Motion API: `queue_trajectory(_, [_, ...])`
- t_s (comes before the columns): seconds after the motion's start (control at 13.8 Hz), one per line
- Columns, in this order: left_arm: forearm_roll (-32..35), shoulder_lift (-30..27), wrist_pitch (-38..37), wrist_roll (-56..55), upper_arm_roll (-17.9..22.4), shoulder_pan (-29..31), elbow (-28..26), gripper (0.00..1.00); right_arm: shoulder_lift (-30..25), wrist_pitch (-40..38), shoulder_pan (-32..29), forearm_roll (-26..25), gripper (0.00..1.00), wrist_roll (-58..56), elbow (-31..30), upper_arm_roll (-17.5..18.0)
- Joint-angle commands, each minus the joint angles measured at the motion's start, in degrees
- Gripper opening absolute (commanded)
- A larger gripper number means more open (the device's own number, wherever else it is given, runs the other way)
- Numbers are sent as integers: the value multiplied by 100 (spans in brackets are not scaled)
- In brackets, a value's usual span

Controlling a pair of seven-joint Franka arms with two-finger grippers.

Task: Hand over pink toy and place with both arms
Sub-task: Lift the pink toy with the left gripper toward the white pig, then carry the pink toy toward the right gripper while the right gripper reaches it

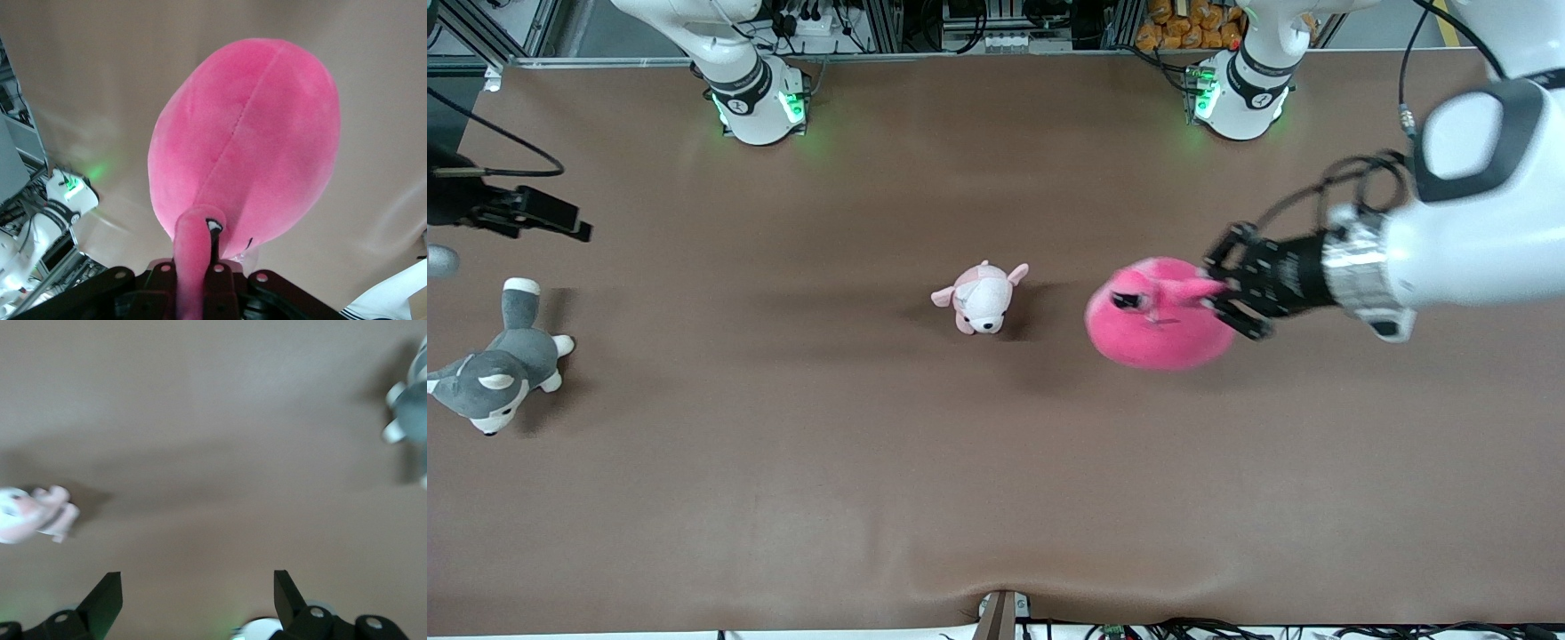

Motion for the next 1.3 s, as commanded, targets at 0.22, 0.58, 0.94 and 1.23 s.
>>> queue_trajectory(0.22, [114,-48,750,-1717,41,-1158,332,0,87,-38,899,1293,100,4838,119,4])
queue_trajectory(0.58, [114,-30,1787,-2396,41,-1694,332,0,297,506,1937,1303,100,7646,128,4])
queue_trajectory(0.94, [114,-39,2044,-2554,24,-1906,323,0,605,1639,2650,1312,100,9258,172,4])
queue_trajectory(1.23, [114,5,2070,-2545,32,-2125,323,0,1000,1982,2826,1513,100,10574,689,13])
